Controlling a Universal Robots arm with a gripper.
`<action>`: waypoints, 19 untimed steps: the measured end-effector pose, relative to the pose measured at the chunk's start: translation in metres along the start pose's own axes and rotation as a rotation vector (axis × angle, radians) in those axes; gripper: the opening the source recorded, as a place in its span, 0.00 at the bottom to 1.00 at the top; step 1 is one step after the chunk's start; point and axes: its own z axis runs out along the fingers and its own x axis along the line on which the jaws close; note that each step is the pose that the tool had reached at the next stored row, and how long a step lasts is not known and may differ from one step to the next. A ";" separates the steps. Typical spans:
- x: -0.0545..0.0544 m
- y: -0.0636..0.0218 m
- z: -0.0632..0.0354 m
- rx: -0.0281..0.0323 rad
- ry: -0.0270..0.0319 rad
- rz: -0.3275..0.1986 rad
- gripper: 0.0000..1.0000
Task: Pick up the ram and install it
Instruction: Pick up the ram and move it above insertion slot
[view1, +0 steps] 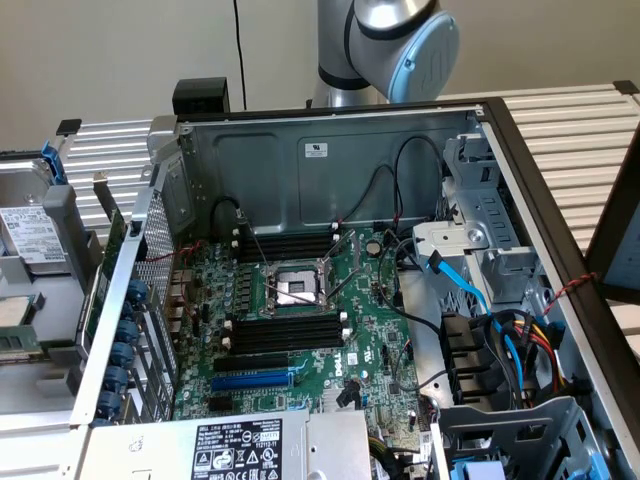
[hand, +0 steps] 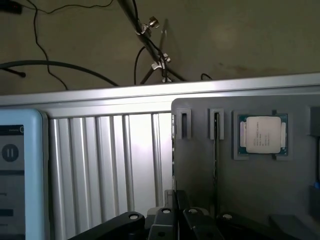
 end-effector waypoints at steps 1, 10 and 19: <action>0.000 0.0000 -0.0011 0.0001 0.0028 0.000 0.12; 0.000 -0.0001 -0.0110 0.0019 0.0304 0.000 0.12; -0.002 -0.0001 -0.0160 0.0032 0.0463 -0.001 0.12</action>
